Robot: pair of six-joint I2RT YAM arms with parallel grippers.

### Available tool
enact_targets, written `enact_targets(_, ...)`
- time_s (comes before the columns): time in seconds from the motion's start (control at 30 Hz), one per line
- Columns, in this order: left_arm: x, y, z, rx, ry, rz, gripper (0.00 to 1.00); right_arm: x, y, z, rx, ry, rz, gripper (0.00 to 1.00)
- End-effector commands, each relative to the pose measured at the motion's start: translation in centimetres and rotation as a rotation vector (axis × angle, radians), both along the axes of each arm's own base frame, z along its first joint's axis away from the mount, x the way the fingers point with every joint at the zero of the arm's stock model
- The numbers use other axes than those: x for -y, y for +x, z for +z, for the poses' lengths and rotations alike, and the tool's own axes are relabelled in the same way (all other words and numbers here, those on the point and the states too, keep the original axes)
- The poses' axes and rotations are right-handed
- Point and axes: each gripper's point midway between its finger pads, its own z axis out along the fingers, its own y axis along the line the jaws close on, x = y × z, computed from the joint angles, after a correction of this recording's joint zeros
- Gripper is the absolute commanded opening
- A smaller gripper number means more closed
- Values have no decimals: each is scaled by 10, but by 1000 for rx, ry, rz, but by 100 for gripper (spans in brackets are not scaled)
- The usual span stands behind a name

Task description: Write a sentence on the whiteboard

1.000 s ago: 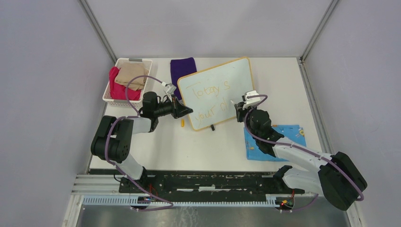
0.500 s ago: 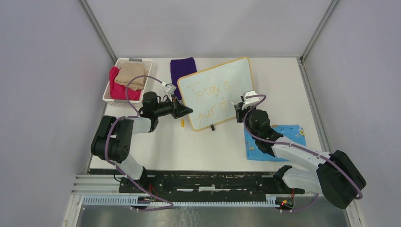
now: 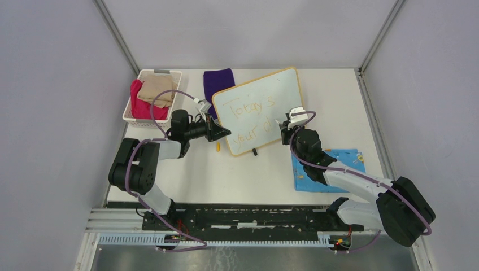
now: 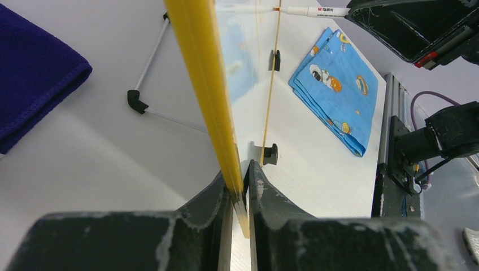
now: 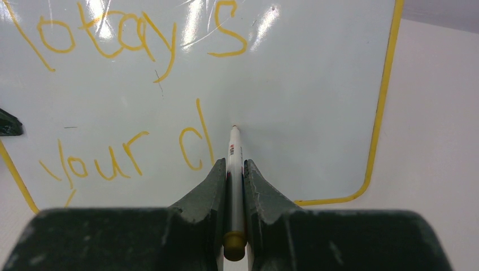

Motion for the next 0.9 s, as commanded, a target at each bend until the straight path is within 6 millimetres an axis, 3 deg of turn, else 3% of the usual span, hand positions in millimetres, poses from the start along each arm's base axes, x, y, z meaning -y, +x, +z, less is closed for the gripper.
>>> enact_targets(0.0,-9,1,-41,-49,120,53,2,-10,2,19,53,62,38,0)
enact_targets(0.5,-8,1,-41,-48,120,53,2,-2,-17,-14,-14,44,53,0)
enact_targets(0.67,-8,0,-41,-47,121,52,2,7,-14,-14,-15,26,5,0)
enact_targets(0.87,-8,1,-41,-47,120,52,2,11,-7,-1,14,23,-33,0)
